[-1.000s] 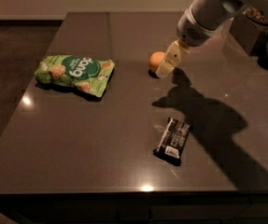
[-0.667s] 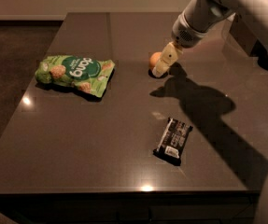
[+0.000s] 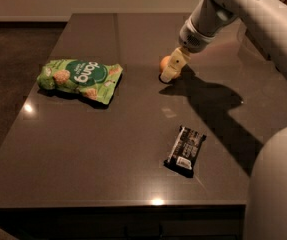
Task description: Pick orange
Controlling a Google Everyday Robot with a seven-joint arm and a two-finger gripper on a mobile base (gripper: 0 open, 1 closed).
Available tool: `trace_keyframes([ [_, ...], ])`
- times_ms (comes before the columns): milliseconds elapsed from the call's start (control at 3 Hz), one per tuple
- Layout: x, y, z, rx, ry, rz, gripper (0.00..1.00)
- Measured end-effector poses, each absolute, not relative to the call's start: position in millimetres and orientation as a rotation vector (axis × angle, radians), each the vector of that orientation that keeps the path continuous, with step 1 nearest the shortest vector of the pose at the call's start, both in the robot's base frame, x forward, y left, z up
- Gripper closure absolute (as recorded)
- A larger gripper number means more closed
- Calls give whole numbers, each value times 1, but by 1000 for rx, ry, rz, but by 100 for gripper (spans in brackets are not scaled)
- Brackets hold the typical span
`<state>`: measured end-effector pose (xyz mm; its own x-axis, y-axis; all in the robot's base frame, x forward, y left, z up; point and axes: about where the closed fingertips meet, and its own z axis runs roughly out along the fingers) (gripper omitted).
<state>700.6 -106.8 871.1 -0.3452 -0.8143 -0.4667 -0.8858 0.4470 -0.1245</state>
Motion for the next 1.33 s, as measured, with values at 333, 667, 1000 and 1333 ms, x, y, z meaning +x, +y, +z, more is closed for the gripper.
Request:
trace_keyframes([
  [333, 702, -104, 865, -1448, 2240, 220, 34],
  [667, 699, -100, 868, -1470, 2223, 230, 59],
  [1000, 693, -89, 885, -1501, 2176, 235, 82],
  [1333, 684, -74, 911, -1551, 2086, 268, 100],
])
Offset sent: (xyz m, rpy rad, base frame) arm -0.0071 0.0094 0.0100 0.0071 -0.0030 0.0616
